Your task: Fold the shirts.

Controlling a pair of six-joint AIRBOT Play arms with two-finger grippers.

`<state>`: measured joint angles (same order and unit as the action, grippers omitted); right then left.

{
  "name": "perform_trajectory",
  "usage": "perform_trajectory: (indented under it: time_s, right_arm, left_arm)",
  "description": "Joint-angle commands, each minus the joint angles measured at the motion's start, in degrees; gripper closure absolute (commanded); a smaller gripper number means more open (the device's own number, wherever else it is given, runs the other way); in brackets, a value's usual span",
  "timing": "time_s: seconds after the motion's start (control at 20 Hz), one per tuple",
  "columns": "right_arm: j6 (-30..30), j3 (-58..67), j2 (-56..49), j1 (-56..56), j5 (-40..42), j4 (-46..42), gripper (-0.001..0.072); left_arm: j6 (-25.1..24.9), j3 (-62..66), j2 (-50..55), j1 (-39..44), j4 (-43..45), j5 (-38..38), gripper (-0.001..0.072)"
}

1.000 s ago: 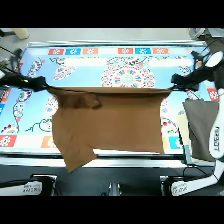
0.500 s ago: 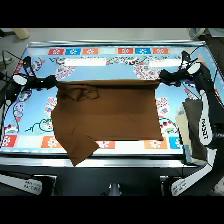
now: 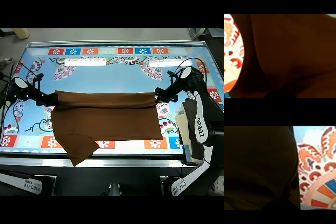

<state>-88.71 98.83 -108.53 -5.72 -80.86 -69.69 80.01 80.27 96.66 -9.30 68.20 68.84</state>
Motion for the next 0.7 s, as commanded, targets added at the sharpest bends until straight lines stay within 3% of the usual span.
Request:
perform_trajectory:
  time_s: [0.0, 0.05, 0.1, 0.25, 0.35, 0.65]
  right_arm:
    - [-4.4, -0.2, -0.5, 0.6, -2.5, -1.1, 0.0635]
    - [-4.7, 0.3, 0.4, 0.3, -3.3, -1.2, 0.0414]
    - [-4.4, 1.0, 1.8, 0.1, -4.8, -1.3, 0.0300]
    - [-3.2, 2.0, 7.4, -3.1, -11.9, -2.1, 0.0278]
    - [-2.7, -0.9, 10.2, -5.4, -17.4, -2.1, 0.0279]
    - [1.0, -32.1, 26.5, -5.5, -4.0, -0.6, 0.0281]
  left_arm:
    - [2.4, 0.0, 0.1, -0.5, 1.3, 6.3, 0.0500]
    - [2.3, 2.1, -0.2, -1.0, 0.4, 8.4, 0.0271]
    - [2.3, 4.4, -0.6, -1.5, 0.2, 11.0, 0.0190]
    - [2.3, 7.5, -4.8, -4.5, 0.2, 17.6, 0.0191]
    - [1.4, 0.7, -10.4, -6.3, 0.2, 18.6, 0.0195]
    - [-4.5, -45.2, -33.7, -8.2, -4.1, 5.1, 0.0217]
